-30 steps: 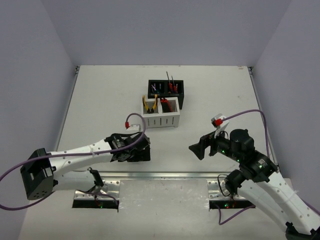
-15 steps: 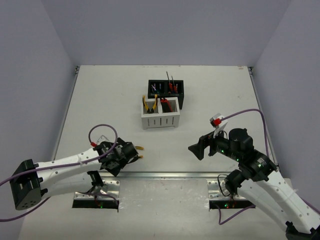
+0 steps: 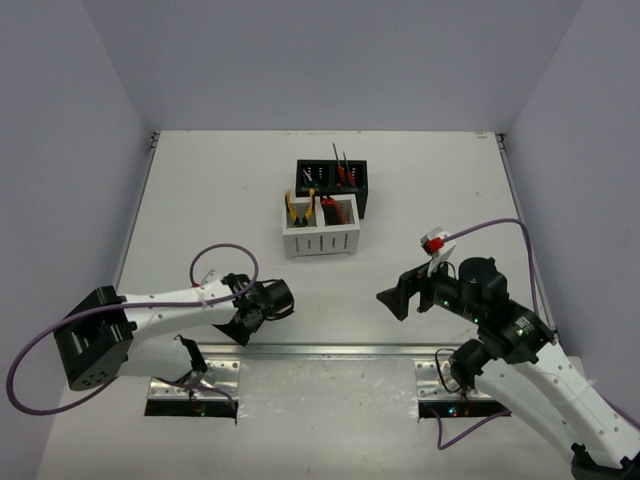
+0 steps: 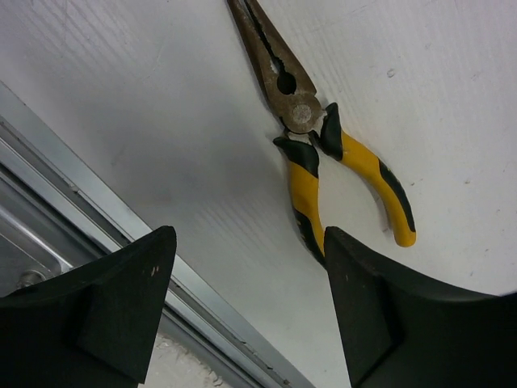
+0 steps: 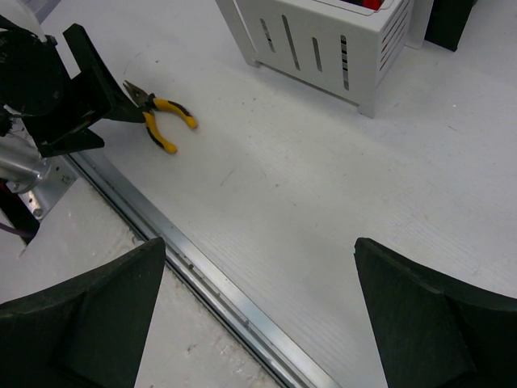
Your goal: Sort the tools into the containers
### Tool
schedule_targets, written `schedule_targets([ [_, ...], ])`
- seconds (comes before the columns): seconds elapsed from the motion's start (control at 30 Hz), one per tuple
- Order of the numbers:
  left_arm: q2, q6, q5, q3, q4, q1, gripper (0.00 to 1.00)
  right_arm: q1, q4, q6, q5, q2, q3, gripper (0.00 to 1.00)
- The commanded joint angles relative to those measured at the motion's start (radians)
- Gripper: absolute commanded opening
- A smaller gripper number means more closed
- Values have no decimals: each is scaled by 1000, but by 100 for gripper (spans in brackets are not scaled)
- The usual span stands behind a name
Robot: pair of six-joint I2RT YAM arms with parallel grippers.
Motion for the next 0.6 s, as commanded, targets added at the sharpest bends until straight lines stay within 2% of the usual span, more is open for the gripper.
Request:
schedule_targets([
  [0.0, 49, -55, 14, 38, 57, 35, 69, -3, 44, 7, -8, -26, -5, 99],
  [0.2, 170, 51, 77, 60, 137, 95, 62, -2, 39, 6, -11, -35, -4, 99],
  [0.27, 234, 80, 108, 77, 140, 115, 56, -2, 40, 7, -13, -35, -7, 99],
  [0.33, 276, 111, 139, 95, 141, 122, 46, -3, 42, 8, -11, -37, -9, 99],
  [0.4, 316, 127, 167, 109, 146, 126, 42, -1, 42, 8, -10, -38, -10, 99],
  [0.53, 343, 132, 193, 109, 155, 128, 16, -1, 37, 7, -8, -41, -8, 99],
  [0.57, 342, 130, 200, 103, 156, 131, 2, -3, 35, 8, -7, -43, -8, 99],
])
